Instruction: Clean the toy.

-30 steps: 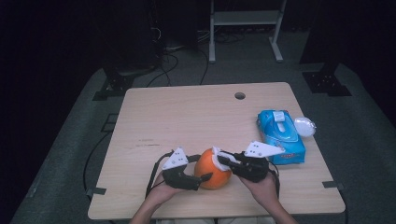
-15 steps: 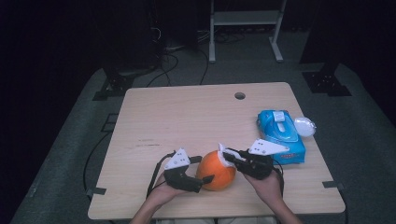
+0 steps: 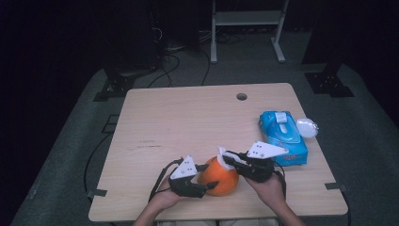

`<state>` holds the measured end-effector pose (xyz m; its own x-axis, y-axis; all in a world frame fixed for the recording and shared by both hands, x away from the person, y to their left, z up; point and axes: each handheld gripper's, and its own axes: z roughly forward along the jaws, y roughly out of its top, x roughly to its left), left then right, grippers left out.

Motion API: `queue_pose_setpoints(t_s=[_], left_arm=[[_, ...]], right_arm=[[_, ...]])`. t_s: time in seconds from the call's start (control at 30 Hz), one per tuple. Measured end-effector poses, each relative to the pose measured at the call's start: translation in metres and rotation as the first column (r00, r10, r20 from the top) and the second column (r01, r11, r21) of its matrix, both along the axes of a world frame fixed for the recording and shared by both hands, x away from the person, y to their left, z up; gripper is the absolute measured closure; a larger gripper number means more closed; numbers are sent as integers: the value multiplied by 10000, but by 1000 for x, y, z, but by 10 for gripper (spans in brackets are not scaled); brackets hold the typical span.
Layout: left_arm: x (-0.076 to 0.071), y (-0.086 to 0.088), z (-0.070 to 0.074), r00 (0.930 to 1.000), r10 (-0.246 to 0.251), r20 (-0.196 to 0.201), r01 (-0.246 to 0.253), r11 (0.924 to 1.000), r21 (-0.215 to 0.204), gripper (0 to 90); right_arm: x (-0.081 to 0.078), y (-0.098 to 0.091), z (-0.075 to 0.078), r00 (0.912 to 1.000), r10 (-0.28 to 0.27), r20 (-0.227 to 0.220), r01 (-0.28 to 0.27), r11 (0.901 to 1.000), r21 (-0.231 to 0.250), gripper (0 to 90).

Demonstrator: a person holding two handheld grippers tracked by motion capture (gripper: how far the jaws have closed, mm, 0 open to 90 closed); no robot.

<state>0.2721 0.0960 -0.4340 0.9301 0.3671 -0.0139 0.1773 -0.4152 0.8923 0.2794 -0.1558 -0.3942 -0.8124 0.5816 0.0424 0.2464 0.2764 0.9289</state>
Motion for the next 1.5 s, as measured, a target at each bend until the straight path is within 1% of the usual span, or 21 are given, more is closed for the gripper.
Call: queue_pose_setpoints(t_s=[0.07,0.13,0.23,0.3,0.37,0.43,0.53,0.6,0.67,0.77,0.8,0.87,0.9,1.0,1.1,1.17,1.23,1.3,1.33,1.4,1.5], left_arm=[[-3,-3,-1,9996,-215,163,213,9997,127,377],[-7,-6,0,9986,-338,408,322,9987,395,377],[-8,-7,1,9987,-308,418,291,9987,411,377],[-9,-8,1,9978,-441,502,416,9978,514,377],[-11,-11,2,9969,-546,570,513,9970,576,373],[-12,-12,1,9945,-772,714,718,9946,749,368],[-13,-12,1,9936,-820,778,760,9941,772,367],[-11,-10,1,9952,-670,711,623,9958,671,366],[-10,-8,1,9961,-620,628,582,9965,603,366],[-10,-6,1,9959,-635,648,597,9965,594,366],[-9,-5,1,9962,-588,636,553,9969,568,366],[-8,-4,1,9967,-506,642,471,9973,561,366],[-8,-4,0,9976,-380,586,353,9983,458,366],[-3,2,1,9993,56,371,-62,9998,179,366],[3,9,0,9995,315,12,-315,9995,-101,369],[4,12,0,9992,391,-114,-393,9990,-197,372],[5,13,0,9990,421,-145,-424,9989,-203,372],[5,13,-1,9990,422,-169,-426,9988,-230,372],[6,14,-1,9990,413,-191,-418,9988,-251,372],[6,14,-1,9989,413,-214,-418,9988,-234,373],[6,14,-1,9986,493,-173,-496,9985,-211,373]], right_arm=[[-6,8,4,9991,410,74,-409,9992,-15,763],[-7,14,5,9983,576,121,-575,9983,-120,763],[0,10,1,9992,408,-13,-409,9989,-235,764],[5,3,-1,9996,207,-200,-212,9995,-221,763],[6,1,0,9993,101,-357,-111,9996,-275,763],[2,6,3,9989,364,-308,-374,9988,-322,763],[0,12,3,9975,603,-360,-620,9969,-480,763],[5,9,1,9971,538,-546,-560,9976,-396,763],[12,1,-3,9967,299,-761,-322,9990,-294,764],[18,-10,-10,9951,-131,-978,89,9990,-434,764],[19,-12,-11,9942,-164,-1060,123,9992,-392,764],[20,-14,-11,9911,-80,-1331,71,9999,-76,764],[19,-14,-9,9909,1,-1347,3,10000,27,766],[14,-11,0,9887,630,-1360,-531,9957,753,766],[14,-11,1,9887,671,-1338,-562,9949,832,766],[19,-16,-5,9857,540,-1596,-378,9940,1030,765],[24,-21,-14,9841,229,-1760,-57,9952,973,765],[29,-25,-22,9793,61,-2021,170,9935,1124,766],[29,-26,-23,9792,-26,-2029,242,9942,1044,766],[28,-25,-20,9797,-50,-2005,287,9929,1154,766],[21,-18,-11,9857,213,-1671,-7,9925,1222,765]])
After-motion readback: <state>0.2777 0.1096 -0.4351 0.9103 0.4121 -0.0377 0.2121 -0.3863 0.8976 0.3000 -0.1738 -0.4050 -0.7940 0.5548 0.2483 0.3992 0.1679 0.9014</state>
